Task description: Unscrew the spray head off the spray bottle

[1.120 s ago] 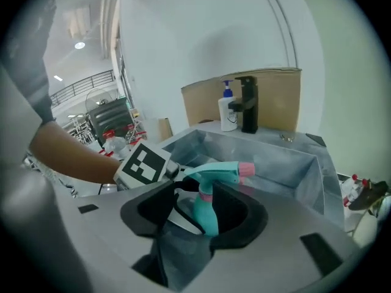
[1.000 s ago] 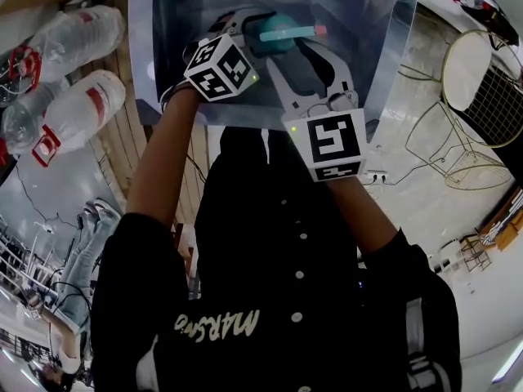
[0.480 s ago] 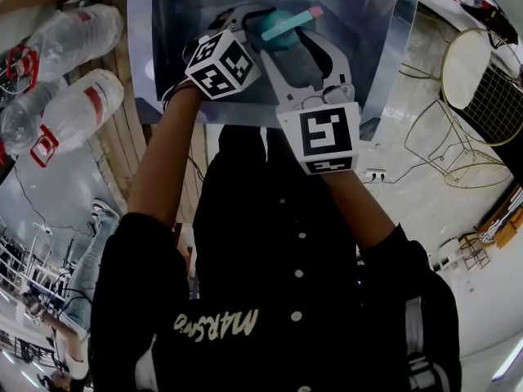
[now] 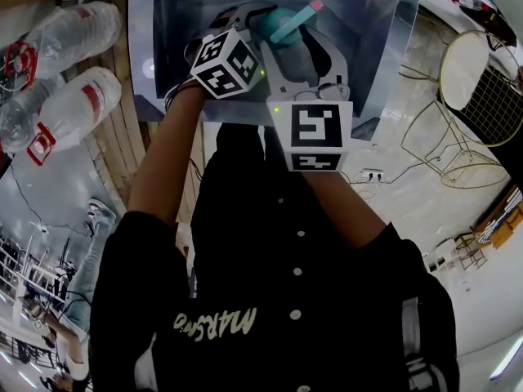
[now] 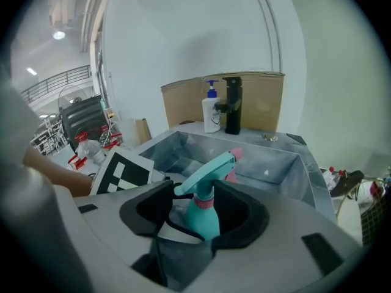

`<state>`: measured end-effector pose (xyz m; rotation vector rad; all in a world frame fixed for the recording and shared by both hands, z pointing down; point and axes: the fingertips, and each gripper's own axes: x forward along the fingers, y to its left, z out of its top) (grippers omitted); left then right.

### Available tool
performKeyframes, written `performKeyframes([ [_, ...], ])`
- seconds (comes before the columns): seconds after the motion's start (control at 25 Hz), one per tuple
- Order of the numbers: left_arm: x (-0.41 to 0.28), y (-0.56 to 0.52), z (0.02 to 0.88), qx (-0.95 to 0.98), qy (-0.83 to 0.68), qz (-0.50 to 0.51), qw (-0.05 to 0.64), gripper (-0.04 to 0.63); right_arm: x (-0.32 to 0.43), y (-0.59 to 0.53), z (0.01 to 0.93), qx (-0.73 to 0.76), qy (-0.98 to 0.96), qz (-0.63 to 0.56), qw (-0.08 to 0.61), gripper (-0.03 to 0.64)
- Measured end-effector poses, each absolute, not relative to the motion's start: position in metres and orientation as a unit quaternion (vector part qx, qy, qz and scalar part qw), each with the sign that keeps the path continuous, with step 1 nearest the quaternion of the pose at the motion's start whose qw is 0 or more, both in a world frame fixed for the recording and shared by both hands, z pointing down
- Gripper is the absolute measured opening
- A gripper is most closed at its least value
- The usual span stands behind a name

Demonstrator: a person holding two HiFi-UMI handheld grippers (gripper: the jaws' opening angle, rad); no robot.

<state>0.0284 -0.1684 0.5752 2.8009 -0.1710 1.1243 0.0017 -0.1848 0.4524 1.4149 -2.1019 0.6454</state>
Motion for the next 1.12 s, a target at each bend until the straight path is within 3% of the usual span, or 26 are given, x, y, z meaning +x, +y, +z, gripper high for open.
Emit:
performKeyframes([
  [0.4, 0.028, -0.168, 0.576, 0.924, -0.058, 0.374, 0.055, 0.364, 0.003, -0.184, 0.453, 0.548, -0.757, 0.249, 0.254, 0.192],
  [0.96, 0.03, -0.163, 0.575, 0.928, -0.025, 0.371, 0.037, 0.364, 0.006, -0.164, 0.448, 0.109, -0.946, 0.068, 0.299, 0.185],
  [1.12, 0.029, -0.165, 0.575, 0.928, -0.025, 0.371, 0.04, 0.364, 0.007, -0.165, 0.448, 0.051, -0.944, 0.049, 0.322, 0.183],
])
